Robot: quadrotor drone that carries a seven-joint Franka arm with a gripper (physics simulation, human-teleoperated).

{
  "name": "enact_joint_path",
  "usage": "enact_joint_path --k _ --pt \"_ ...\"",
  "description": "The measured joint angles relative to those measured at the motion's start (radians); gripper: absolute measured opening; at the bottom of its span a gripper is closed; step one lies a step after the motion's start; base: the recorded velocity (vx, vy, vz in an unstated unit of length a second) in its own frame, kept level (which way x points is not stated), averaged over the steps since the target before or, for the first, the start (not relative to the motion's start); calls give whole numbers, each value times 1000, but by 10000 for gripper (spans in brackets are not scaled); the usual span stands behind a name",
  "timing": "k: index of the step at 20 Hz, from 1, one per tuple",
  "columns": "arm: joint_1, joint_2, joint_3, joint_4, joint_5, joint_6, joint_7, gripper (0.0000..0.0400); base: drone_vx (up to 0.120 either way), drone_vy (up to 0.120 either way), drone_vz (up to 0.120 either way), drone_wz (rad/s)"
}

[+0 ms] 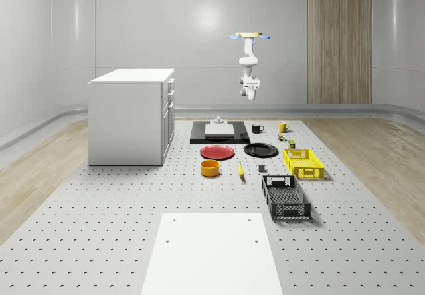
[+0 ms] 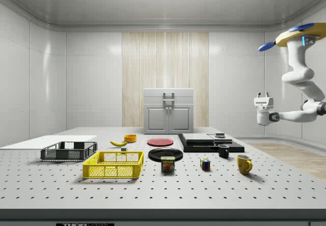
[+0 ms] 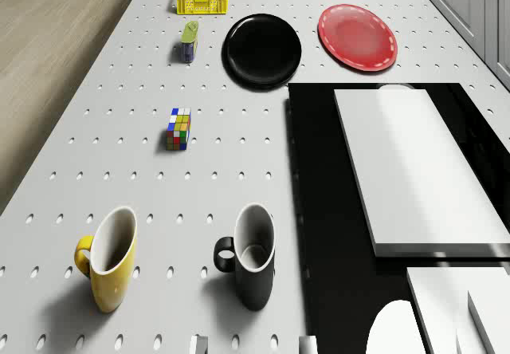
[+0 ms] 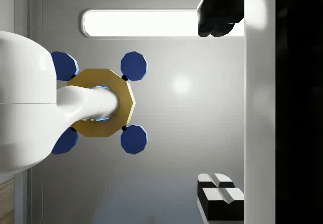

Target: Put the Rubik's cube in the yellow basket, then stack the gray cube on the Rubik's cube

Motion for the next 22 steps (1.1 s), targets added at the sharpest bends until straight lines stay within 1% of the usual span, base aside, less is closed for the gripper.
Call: enact_joint_path --k 2,3,7,11,16,22 --pt "-1 3 1 42 0 -37 -1 400 0 0 0 0" --pt "-2 7 1 63 1 -53 -1 400 80 40 0 0" --pt "-3 33 2 149 1 -111 -2 400 120 120 0 0" --pt "-4 59 2 222 2 -154 -2 400 120 120 0 0" --pt "-5 79 3 273 2 -182 -3 400 120 120 0 0" --pt "-6 85 4 293 2 -191 -3 400 120 120 0 0"
